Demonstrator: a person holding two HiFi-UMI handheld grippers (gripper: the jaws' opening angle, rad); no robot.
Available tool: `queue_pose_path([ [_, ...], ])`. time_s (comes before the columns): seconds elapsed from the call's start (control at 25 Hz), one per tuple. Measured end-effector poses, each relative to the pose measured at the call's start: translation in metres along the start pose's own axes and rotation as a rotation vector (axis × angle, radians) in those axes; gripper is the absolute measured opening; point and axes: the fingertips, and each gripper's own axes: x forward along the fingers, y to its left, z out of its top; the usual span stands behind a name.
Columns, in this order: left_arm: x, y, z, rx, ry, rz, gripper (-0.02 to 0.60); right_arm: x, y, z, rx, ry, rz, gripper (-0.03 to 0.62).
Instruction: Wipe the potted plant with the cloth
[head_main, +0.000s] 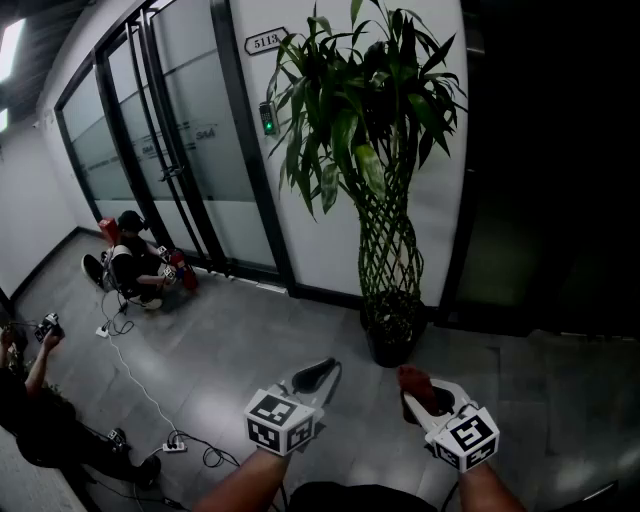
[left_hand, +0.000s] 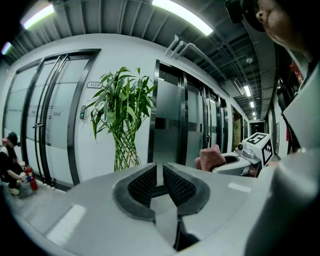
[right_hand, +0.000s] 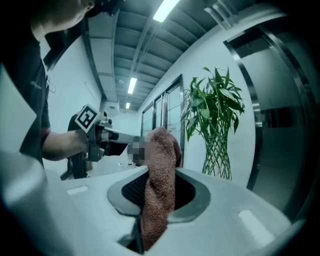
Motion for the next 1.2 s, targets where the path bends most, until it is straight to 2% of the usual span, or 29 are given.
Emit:
queue_pose_path([
  [0.16, 0.021, 0.001, 0.049, -0.029, -0.064, -0.037, 0.062, 0.01, -0.031, 0.019, -0.212, 0.027, -0.002, 0.069],
  [0.28, 0.037, 0.015, 0.09, -0.01, -0.079, -0.039, 0.074, 0.032, -0.051, 0.044, -0.341, 0.047, 0.002, 0.069],
  [0.52, 0.083, 0.06, 0.171, 0.064, -0.085, -0.05, 0.078, 0.093, -0.099, 0.144, -0.501, -0.018, -0.01, 0.069],
  [0.64, 0.113, 0.093, 0.205, 0.132, -0.066, -0.05, 0.1, 0.131, -0.125, 0.197, -0.591, -0.019, -0.056, 0.069],
  [0.8, 0.141, 0.138, 0.251, 0.175, -0.09, -0.039, 0.116, 0.174, -0.158, 0.258, -0.687, -0.019, -0.145, 0.069],
  [1.0, 0.178, 0.174, 0.284, 0.16, -0.119, -0.089, 0.172, 0.213, -0.21, 0.316, -0.789, -0.007, -0.305, 0.069],
  [1.2, 0.22, 0.206, 0.294, 0.162, -0.095, -0.066, 0.195, 0.251, -0.24, 0.345, -0.81, 0.004, -0.33, 0.069],
])
